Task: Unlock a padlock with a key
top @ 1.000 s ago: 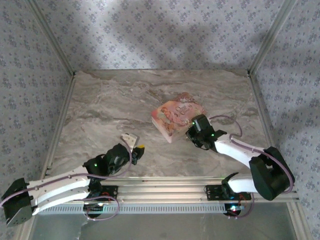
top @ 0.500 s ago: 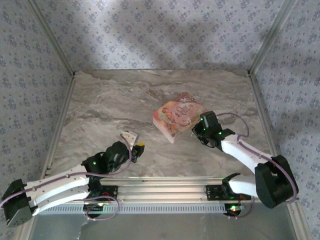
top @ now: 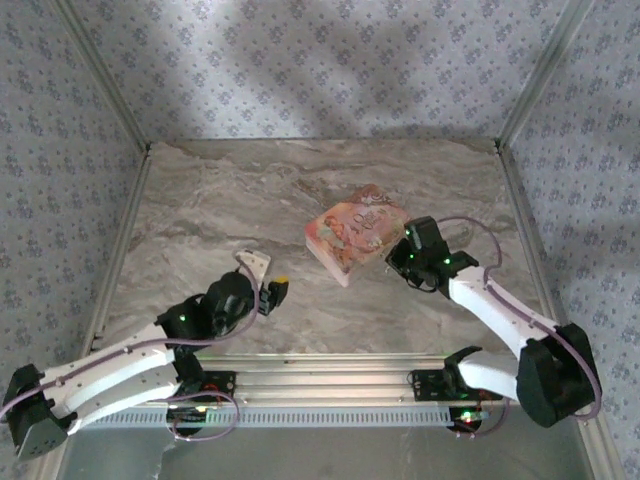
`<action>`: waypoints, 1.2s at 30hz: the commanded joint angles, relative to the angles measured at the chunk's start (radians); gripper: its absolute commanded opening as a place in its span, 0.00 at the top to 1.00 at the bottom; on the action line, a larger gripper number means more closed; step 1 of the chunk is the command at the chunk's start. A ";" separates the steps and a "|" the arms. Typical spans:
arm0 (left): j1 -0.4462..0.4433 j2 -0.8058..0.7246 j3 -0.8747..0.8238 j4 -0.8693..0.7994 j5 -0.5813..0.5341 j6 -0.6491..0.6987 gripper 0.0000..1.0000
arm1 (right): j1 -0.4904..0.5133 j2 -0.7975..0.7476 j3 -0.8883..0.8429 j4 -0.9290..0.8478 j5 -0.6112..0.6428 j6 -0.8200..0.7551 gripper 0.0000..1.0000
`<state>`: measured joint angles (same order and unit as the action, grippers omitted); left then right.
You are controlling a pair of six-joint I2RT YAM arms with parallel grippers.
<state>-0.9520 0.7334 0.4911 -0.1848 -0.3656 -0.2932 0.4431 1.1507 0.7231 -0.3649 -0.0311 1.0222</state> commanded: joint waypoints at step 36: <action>0.229 0.249 0.209 -0.213 0.365 -0.113 0.02 | -0.466 -0.010 -0.122 -0.180 -0.252 -0.341 0.66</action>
<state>-0.7200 0.9905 0.6613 -0.4255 -0.0174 -0.3950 -0.0154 1.1290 0.5808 -0.5388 -0.2607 0.7475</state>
